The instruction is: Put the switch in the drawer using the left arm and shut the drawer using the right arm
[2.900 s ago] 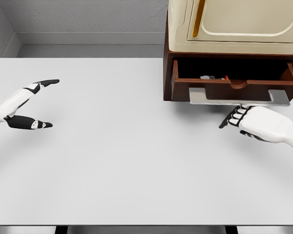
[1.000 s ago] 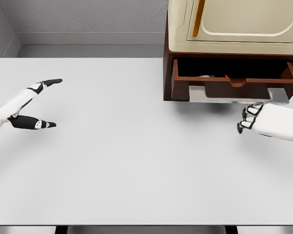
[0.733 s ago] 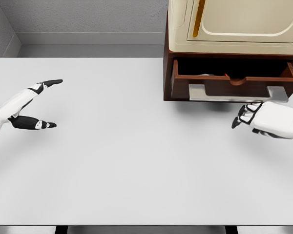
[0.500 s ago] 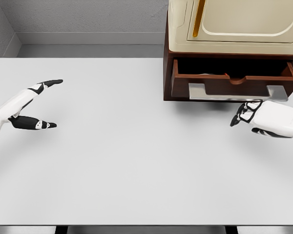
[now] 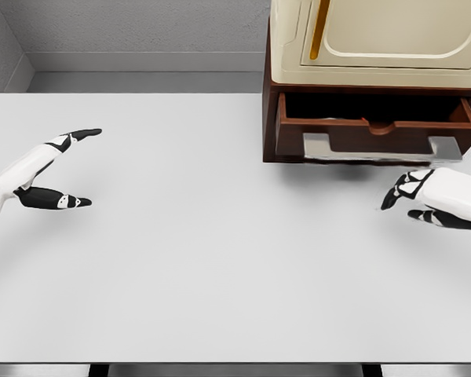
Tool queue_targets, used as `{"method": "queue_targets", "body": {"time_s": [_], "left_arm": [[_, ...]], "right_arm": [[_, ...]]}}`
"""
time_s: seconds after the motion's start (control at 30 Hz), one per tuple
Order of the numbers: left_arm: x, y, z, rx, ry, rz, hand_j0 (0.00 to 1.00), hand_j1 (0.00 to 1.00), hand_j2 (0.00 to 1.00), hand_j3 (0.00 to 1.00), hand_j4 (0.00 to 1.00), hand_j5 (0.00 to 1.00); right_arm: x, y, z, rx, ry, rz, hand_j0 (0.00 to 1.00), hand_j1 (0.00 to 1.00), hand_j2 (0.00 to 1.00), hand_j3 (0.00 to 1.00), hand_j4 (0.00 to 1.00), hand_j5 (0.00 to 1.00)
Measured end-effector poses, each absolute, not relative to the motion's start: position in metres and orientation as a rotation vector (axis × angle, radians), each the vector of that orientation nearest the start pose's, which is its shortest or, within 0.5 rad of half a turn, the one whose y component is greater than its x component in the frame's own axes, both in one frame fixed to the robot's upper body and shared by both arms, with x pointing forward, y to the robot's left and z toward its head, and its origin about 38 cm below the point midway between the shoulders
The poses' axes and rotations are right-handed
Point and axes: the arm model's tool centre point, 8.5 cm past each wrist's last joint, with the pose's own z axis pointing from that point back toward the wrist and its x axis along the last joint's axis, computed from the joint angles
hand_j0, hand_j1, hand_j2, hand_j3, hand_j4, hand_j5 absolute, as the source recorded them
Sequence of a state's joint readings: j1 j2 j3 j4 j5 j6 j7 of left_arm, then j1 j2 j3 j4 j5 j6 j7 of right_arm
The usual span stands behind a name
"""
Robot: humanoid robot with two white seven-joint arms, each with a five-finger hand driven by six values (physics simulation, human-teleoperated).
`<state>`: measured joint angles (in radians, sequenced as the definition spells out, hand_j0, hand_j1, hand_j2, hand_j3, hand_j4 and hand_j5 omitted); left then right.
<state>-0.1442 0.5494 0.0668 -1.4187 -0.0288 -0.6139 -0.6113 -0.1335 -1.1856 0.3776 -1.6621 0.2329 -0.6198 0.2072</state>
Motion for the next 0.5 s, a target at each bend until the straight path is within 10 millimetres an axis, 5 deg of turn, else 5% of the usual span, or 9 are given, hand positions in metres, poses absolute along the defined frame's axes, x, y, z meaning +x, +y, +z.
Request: {"method": "queue_targets", "body": {"time_s": [0.5], "left_arm": [[0.376, 0.378, 0.163, 0.176, -1.781, -1.202, 1.00, 1.00, 1.00, 1.00, 1.00, 1.00]], "right_arm": [[0.330, -0.405, 0.204, -0.412, -1.399, 1.912, 0.62, 0.62, 0.62, 0.62, 0.62, 0.62]]}}
